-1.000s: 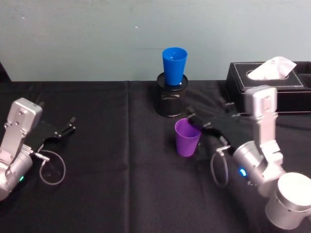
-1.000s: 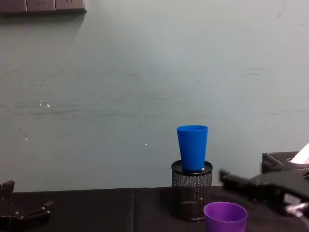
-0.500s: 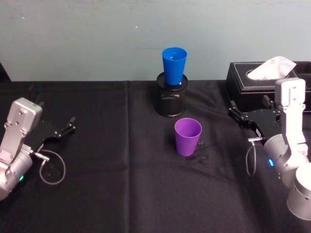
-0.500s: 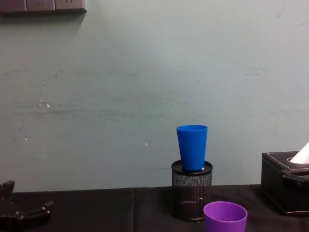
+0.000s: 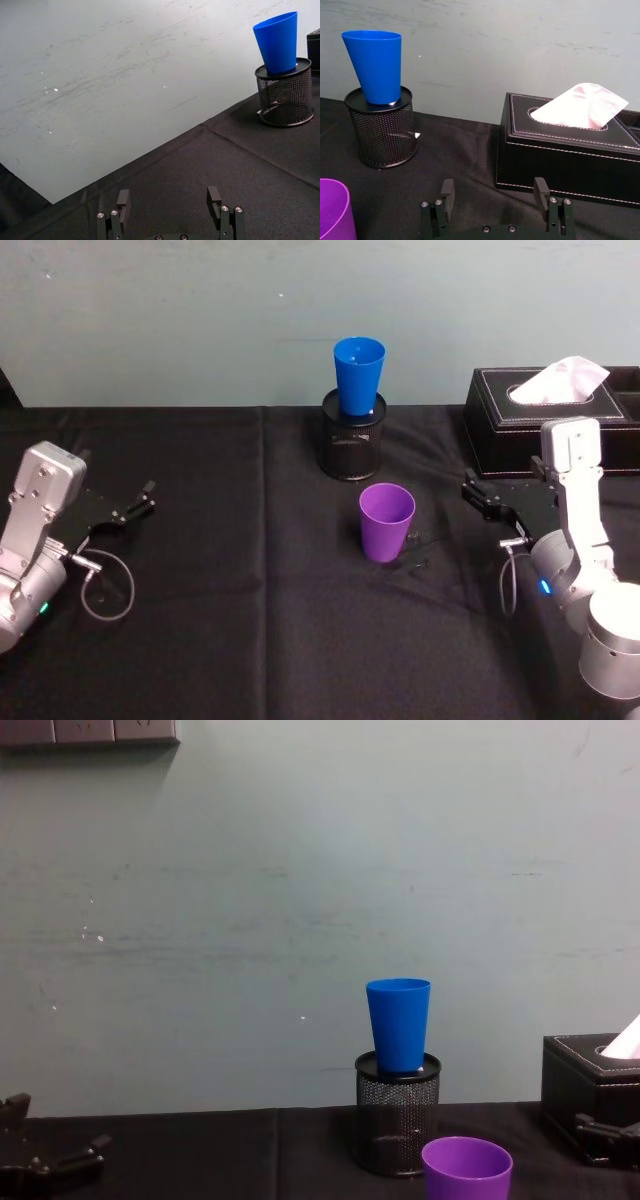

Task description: Pick up one cup with a gripper and tap it against the other cup.

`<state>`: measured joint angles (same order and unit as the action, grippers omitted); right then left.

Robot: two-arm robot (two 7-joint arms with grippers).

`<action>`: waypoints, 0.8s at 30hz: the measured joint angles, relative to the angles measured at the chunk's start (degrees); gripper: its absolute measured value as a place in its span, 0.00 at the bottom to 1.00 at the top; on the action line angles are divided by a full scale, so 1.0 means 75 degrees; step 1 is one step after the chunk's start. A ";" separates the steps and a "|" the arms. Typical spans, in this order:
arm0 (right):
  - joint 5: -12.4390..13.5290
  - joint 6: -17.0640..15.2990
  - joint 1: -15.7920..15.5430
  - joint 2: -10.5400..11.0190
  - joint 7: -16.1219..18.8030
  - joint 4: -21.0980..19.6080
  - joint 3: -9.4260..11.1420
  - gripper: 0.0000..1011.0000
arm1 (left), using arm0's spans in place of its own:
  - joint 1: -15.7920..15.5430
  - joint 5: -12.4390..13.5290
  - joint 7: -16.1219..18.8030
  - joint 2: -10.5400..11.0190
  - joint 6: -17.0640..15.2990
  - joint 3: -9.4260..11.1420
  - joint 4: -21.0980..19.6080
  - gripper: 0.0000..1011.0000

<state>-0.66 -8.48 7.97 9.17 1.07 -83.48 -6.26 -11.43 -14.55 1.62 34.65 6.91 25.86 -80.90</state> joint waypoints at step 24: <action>0.0041 0.0020 -0.0004 0.0013 0.0032 -0.0001 -0.0014 0.99 | 0.0000 0.0000 0.0000 0.0000 0.0000 0.0000 0.0000 0.99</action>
<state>-0.35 -8.33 7.94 9.27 1.31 -83.49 -6.37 -11.43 -14.54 1.62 34.65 6.91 25.86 -80.90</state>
